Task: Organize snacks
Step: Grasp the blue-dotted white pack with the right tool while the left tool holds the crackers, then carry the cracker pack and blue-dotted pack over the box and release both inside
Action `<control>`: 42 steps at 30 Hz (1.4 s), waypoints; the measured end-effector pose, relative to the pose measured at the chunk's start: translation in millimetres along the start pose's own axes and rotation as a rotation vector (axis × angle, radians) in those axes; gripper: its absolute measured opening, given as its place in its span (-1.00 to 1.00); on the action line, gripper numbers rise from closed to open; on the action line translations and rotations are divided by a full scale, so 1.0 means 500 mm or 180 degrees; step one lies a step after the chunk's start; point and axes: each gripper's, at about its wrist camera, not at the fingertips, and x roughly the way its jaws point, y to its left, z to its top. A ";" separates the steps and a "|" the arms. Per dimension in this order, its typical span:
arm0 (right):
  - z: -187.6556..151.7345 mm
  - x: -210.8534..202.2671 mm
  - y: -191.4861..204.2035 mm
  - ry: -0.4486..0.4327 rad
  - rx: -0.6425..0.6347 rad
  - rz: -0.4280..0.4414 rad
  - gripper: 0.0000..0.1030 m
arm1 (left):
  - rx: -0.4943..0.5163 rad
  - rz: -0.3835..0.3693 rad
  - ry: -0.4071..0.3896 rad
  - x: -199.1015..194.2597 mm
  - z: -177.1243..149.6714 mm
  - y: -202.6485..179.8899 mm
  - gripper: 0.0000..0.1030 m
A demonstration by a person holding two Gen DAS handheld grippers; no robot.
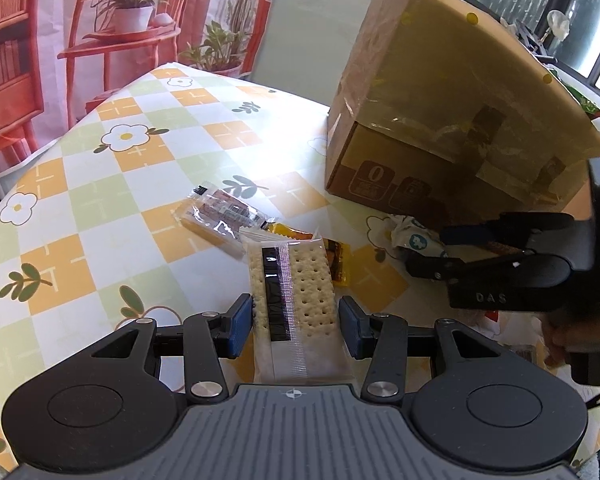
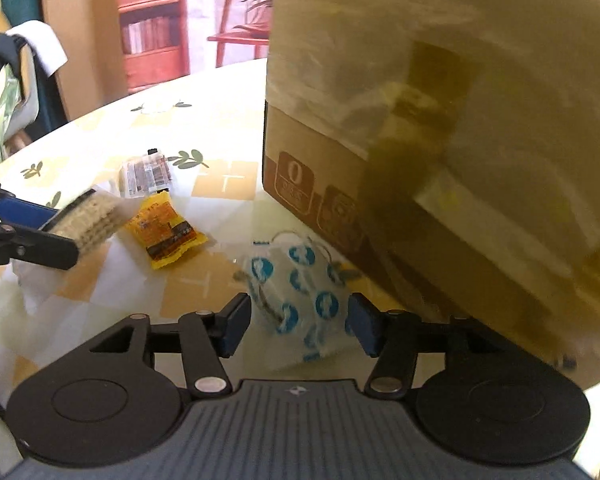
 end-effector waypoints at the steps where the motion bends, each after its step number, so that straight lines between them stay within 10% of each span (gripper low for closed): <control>1: 0.002 0.006 -0.003 0.0004 0.0003 0.0019 0.22 | -0.0002 0.0000 0.0002 0.001 0.000 0.001 -0.05; 15: -0.013 0.003 -0.024 -0.0004 0.0657 0.0246 -0.05 | 0.0024 -0.0054 -0.0029 -0.004 0.009 -0.011 -0.05; 28: -0.081 -0.144 -0.030 -0.0507 0.1299 0.0172 -0.05 | 0.0235 -0.0216 -0.0203 -0.045 0.037 -0.067 -0.05; 42: -0.010 -0.308 -0.077 -0.1361 0.1415 -0.0091 -0.05 | 0.0576 -0.0584 -0.0884 -0.121 0.175 -0.154 -0.05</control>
